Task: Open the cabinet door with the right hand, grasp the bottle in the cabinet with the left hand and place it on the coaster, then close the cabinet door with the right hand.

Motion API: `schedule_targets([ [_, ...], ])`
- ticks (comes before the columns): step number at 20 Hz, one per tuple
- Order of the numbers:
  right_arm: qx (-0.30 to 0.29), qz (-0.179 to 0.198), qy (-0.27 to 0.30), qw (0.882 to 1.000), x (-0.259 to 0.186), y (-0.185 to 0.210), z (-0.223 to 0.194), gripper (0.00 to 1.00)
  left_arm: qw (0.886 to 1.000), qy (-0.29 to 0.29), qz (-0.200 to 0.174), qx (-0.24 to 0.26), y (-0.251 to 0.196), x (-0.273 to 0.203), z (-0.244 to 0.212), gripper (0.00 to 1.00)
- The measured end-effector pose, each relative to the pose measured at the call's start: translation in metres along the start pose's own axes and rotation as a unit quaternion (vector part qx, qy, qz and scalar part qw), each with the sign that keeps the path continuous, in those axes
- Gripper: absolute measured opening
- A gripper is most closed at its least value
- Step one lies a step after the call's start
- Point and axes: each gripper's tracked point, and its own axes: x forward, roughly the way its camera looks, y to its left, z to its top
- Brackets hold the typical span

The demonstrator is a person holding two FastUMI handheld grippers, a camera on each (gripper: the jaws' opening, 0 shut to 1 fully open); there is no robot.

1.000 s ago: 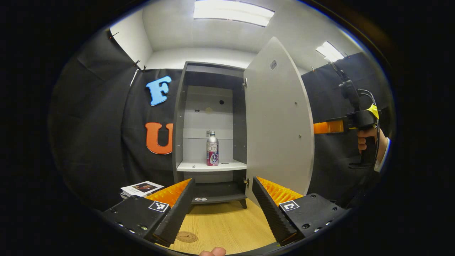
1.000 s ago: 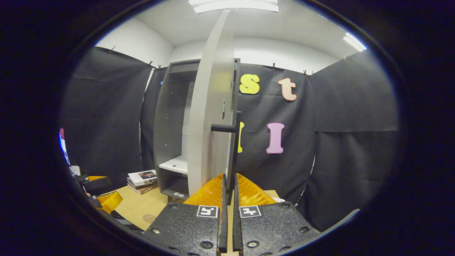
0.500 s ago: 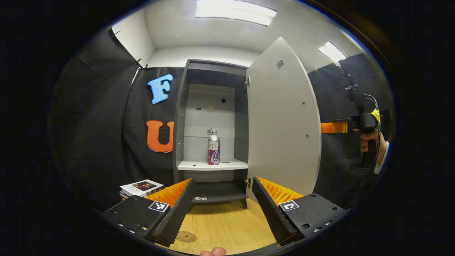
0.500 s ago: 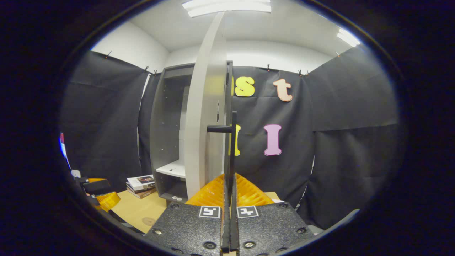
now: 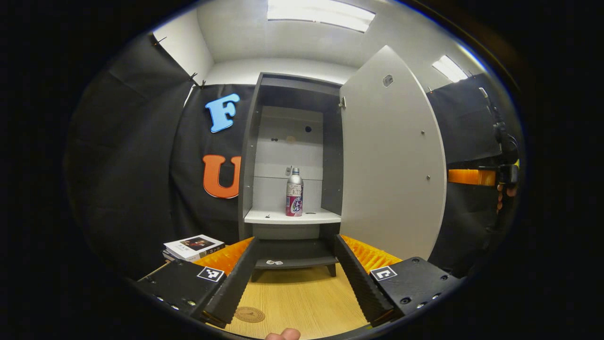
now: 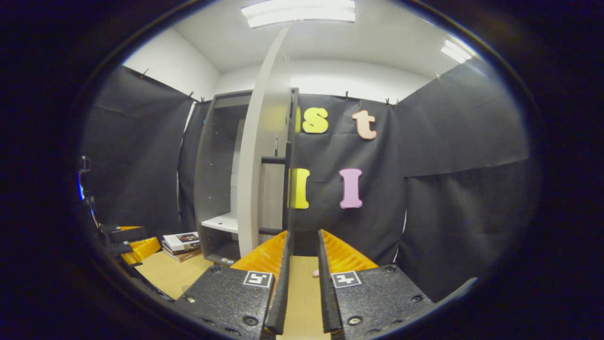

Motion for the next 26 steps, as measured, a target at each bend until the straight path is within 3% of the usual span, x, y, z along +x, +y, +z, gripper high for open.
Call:
schedule_targets([
  [1, 0.002, -0.011, 0.002, 1.0, 0.001, -0.006, -0.003, 0.51, 1.0, 0.001, -0.002, -0.003, 0.001, 0.005, 0.001, 0.96],
  [3, 0.013, -0.024, 0.009, 1.0, 0.005, -0.013, -0.008, 0.68, 1.0, 0.006, -0.012, -0.01, 0.0, 0.019, 0.002, 0.95],
  [7, 0.034, -0.019, 0.019, 0.999, 0.013, -0.012, -0.015, 0.8, 0.998, 0.0, -0.039, -0.039, -0.005, 0.071, 0.02, 0.95],
  [9, 0.045, -0.009, 0.019, 0.999, 0.016, -0.009, -0.017, 0.82, 0.996, -0.003, -0.068, -0.054, -0.015, 0.107, 0.03, 0.95],
  [13, 0.049, -0.006, 0.014, 0.999, 0.021, -0.009, -0.017, 0.82, 0.999, -0.013, -0.031, -0.034, 0.005, 0.185, 0.05, 0.95],
  [18, 0.051, -0.016, 0.018, 0.998, 0.027, -0.017, -0.018, 0.82, 1.0, -0.004, -0.007, -0.016, 0.01, 0.281, 0.034, 0.95],
  [26, 0.045, -0.047, 0.031, 0.997, 0.038, -0.036, -0.024, 0.82, 1.0, 0.004, 0.01, 0.015, 0.007, 0.374, -0.004, 0.95],
])
